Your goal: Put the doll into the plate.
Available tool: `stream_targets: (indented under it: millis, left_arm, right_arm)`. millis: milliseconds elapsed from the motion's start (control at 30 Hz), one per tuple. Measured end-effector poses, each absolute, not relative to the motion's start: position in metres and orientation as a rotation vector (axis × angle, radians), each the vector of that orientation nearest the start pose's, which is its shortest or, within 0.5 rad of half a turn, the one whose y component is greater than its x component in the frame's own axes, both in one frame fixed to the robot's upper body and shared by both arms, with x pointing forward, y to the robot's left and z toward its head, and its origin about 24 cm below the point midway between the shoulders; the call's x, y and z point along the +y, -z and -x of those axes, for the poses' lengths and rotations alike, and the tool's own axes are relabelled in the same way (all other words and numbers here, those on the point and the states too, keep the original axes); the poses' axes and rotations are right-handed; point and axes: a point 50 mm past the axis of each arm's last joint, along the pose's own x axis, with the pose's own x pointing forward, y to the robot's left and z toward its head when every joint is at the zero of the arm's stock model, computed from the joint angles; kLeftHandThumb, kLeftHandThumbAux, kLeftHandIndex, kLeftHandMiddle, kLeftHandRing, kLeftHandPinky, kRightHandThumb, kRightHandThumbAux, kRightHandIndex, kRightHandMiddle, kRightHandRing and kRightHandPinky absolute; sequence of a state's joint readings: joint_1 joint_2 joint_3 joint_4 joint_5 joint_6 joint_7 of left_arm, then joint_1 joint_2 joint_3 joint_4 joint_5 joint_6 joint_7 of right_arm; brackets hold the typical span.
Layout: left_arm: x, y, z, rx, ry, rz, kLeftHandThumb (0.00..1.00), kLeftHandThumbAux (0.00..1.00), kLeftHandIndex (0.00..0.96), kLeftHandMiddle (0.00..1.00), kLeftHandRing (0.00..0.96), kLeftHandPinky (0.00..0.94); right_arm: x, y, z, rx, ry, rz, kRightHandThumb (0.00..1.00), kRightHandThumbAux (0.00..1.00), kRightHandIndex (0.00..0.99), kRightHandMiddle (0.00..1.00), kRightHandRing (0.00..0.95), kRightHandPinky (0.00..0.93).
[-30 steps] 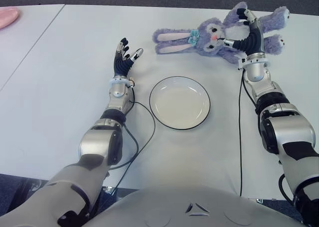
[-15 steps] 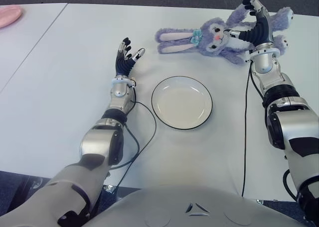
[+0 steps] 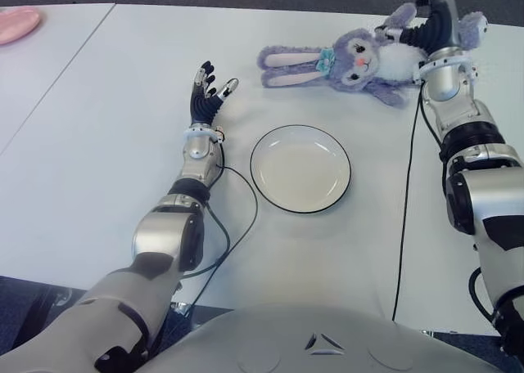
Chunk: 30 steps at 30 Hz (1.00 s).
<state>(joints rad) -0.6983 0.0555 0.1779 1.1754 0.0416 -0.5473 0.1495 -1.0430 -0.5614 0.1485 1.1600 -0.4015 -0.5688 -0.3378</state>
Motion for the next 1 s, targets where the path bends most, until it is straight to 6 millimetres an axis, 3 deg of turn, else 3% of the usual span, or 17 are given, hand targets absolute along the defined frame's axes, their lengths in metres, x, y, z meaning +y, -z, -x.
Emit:
stream_targets:
  millis: [400,533,667,1000]
  left_arm:
    - [0.148,-0.036,-0.353,-0.052,-0.121,-0.022,0.000,0.603,0.095,0.097,0.087,0.107]
    - [0.147,-0.036,-0.353,-0.053,-0.119,-0.020,0.000,0.593,0.095,0.094,0.086,0.106]
    - [0.145,-0.037,-0.354,-0.054,-0.116,-0.016,0.000,0.581,0.075,0.084,0.081,0.099]
    - [0.144,-0.038,-0.354,-0.064,-0.113,-0.013,0.000,0.554,0.048,0.064,0.069,0.087]
  right_arm:
    - [-0.243,-0.245,-0.397,-0.556,0.249,1.028,0.128,0.796,0.145,0.249,0.231,0.230]
    - [-0.249,-0.250,-0.397,-0.529,0.241,1.152,0.077,0.763,0.144,0.213,0.193,0.171]
    - [-0.259,-0.252,-0.396,-0.483,0.229,1.307,0.032,0.728,0.145,0.168,0.122,0.045]
    - [-0.283,-0.240,-0.391,-0.347,0.192,1.608,0.097,0.714,0.208,0.150,0.063,0.001]
